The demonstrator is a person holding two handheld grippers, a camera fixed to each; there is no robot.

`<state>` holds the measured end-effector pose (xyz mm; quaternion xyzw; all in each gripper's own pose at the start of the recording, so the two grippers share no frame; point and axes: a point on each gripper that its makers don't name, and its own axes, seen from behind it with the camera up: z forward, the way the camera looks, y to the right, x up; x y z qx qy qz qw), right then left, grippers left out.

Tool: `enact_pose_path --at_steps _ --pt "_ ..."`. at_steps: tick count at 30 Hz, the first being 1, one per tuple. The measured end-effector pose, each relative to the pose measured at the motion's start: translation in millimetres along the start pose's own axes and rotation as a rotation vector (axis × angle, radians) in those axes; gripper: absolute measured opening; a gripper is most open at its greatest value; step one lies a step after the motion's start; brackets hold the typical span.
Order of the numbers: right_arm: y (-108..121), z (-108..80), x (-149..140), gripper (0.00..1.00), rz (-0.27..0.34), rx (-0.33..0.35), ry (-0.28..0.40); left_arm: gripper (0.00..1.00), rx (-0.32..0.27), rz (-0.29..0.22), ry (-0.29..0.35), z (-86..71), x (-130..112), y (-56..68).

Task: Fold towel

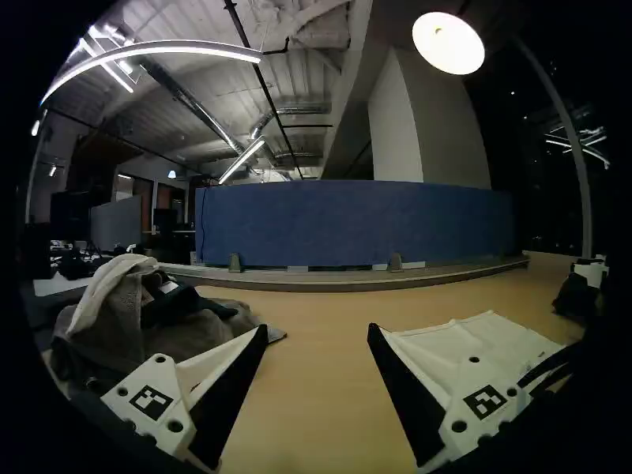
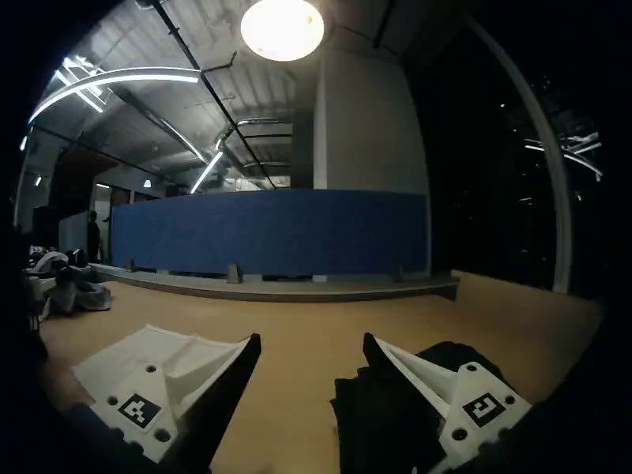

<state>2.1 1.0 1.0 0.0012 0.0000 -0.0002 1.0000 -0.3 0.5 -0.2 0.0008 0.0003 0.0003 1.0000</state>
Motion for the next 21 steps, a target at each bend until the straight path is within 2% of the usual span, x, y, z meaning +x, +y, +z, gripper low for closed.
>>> enact_pose_path --at_steps 5,9,15,21 --pt "0.6 -0.9 0.1 1.00 0.000 -0.003 -0.008 0.94 0.001 0.000 0.000 2.3 3.9 2.1" --pt "0.8 -2.1 21.5 1.00 -0.001 0.000 0.004 0.94 -0.011 0.005 0.014 5.4 23.0 6.3" --pt "0.7 -5.3 63.2 1.00 0.006 -0.003 -0.008 0.94 -0.015 0.020 0.015 9.9 70.2 10.9" --pt "5.7 -7.8 123.2 1.00 0.008 -0.027 0.002 0.94 -0.023 0.029 -0.001 9.2 121.2 16.2"
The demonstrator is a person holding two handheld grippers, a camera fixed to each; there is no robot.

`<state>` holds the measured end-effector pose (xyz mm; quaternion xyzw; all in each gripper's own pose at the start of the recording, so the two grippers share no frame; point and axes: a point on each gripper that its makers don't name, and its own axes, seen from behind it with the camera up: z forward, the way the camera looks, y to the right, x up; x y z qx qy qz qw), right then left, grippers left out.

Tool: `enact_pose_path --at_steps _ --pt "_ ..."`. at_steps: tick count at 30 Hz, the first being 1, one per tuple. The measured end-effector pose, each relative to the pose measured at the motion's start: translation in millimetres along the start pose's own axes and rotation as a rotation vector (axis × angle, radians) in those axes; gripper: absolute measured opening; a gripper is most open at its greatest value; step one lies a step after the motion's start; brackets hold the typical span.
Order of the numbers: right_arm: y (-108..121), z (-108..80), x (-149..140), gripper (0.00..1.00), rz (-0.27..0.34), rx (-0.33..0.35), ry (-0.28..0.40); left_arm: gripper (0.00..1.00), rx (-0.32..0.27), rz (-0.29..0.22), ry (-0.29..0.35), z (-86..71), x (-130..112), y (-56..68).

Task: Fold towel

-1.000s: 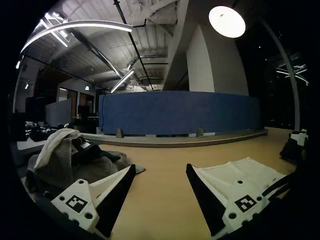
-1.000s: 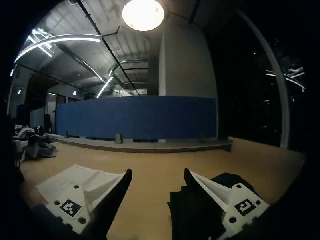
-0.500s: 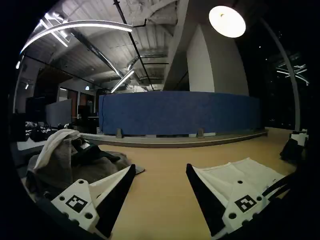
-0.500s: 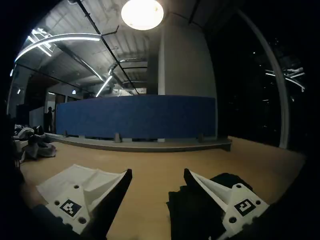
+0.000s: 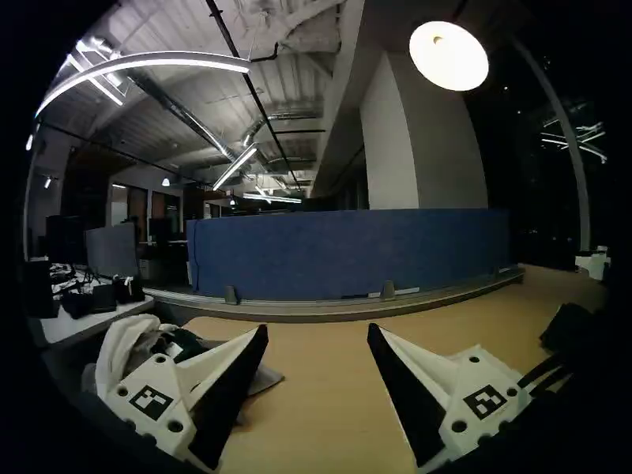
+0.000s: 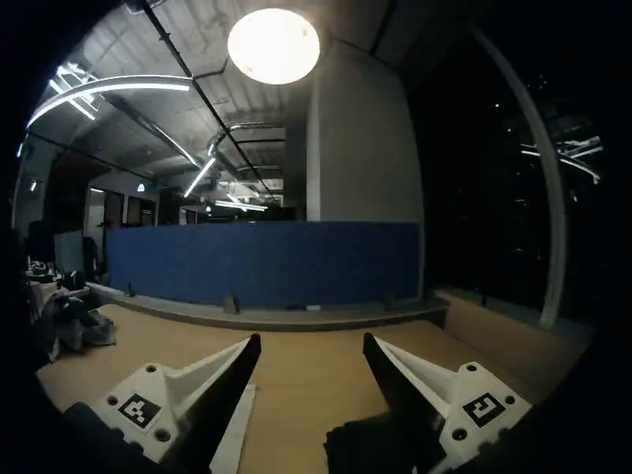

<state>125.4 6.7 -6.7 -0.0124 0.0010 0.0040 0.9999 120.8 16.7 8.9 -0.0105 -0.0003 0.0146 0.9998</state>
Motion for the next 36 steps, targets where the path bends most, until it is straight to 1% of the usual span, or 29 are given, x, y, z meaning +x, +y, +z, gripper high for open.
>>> enact_pose_path --at_steps 4,8,12,15,18,21,24,27,30,33,36 --pt "-5.0 -1.4 33.1 1.00 0.004 0.014 0.002 0.94 -0.006 -0.013 -0.007 -2.3 29.3 1.6" --pt "-5.5 0.6 53.4 1.00 0.007 0.016 0.007 0.93 -0.005 -0.022 -0.005 -2.3 49.3 0.4" --pt "-7.9 2.0 62.9 1.00 0.014 0.019 0.008 0.93 -0.007 -0.025 -0.008 -0.6 55.8 1.5" --pt "-11.5 1.2 66.4 1.00 0.020 0.033 0.009 0.93 -0.017 -0.018 -0.013 -0.4 58.5 4.4" --pt "-13.0 -0.4 68.0 1.00 0.023 0.043 -0.001 0.93 -0.031 -0.004 -0.021 -1.3 63.0 8.3" --pt "-13.6 -1.4 70.4 1.00 0.016 0.053 -0.013 0.93 -0.057 -0.003 -0.037 -2.0 64.3 13.8" --pt "-19.4 -3.5 69.5 1.00 -0.004 0.083 -0.036 0.93 -0.099 -0.006 -0.071 -2.9 61.2 20.7" --pt "-30.5 -6.3 62.2 1.00 -0.042 0.138 -0.089 0.93 -0.155 0.010 -0.117 -5.0 55.1 29.7" --pt "-41.4 -8.8 51.9 1.00 -0.088 0.200 -0.157 0.93 -0.230 0.041 -0.169 -9.4 46.3 42.4" --pt "-52.2 -12.2 41.9 1.00 -0.138 0.262 -0.220 0.94 -0.315 0.072 -0.227 -15.7 35.3 57.9" --pt "-67.4 -18.9 31.1 1.00 -0.186 0.349 -0.285 0.94 -0.388 0.096 -0.284 -22.4 23.6 72.6"
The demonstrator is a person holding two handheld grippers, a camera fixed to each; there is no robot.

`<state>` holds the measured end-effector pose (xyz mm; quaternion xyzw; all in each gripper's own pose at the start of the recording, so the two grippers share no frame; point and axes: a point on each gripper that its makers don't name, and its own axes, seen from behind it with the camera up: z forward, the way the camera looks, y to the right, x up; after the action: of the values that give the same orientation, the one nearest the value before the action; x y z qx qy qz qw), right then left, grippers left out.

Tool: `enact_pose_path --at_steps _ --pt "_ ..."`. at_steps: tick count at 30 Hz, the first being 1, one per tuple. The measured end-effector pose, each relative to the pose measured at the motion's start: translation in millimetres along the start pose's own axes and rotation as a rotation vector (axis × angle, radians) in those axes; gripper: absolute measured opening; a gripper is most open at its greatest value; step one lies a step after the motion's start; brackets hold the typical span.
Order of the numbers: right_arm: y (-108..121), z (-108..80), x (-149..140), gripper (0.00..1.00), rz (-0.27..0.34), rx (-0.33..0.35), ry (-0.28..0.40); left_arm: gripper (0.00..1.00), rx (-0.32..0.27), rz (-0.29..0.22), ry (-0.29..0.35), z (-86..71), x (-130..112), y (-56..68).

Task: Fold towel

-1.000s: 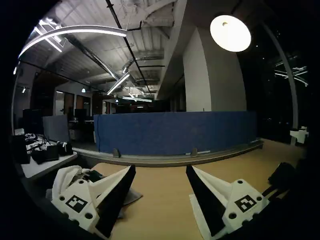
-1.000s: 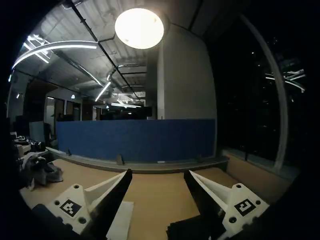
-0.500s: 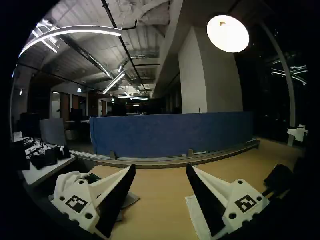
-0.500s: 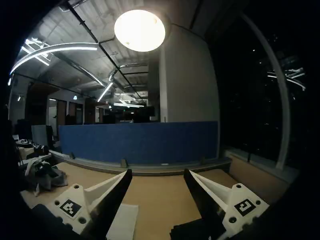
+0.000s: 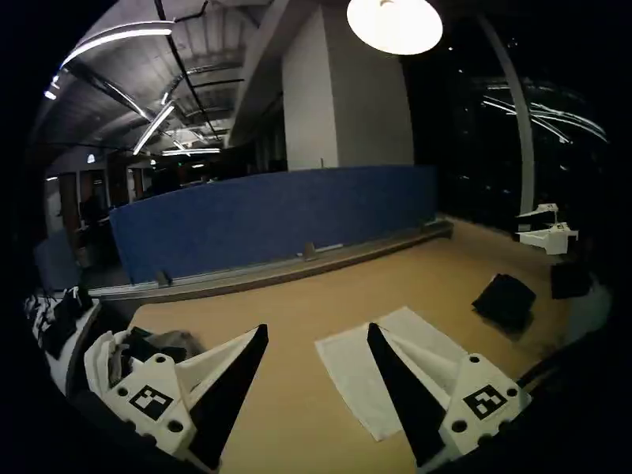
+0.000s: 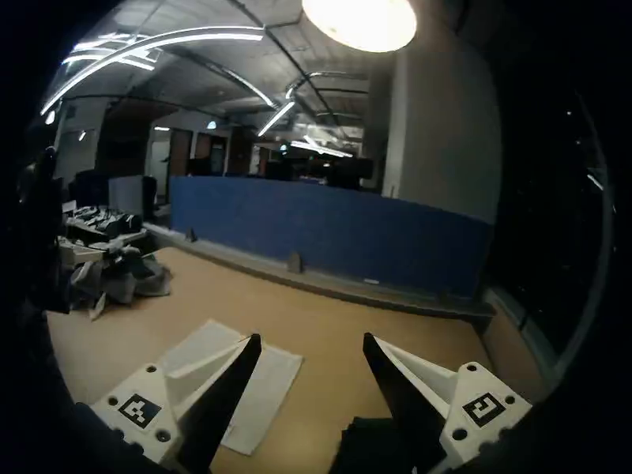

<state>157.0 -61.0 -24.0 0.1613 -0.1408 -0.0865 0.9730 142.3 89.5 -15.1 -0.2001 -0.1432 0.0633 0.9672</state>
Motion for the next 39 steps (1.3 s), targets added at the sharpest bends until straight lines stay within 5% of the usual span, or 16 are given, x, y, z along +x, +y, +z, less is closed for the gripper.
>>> enact_pose_path --at_steps 9,24,39 --pt "-35.1 2.6 -25.2 1.00 -0.093 0.171 -0.137 0.94 -0.153 0.034 -0.116 7.8 -26.3 37.4" --pt "-44.9 10.9 -52.0 1.00 -0.071 0.203 -0.167 0.94 -0.166 0.090 -0.143 20.8 -53.3 44.5" --pt "-66.4 30.2 -121.7 1.00 -0.057 0.223 -0.219 0.94 -0.232 0.162 -0.240 41.2 -140.2 65.9"
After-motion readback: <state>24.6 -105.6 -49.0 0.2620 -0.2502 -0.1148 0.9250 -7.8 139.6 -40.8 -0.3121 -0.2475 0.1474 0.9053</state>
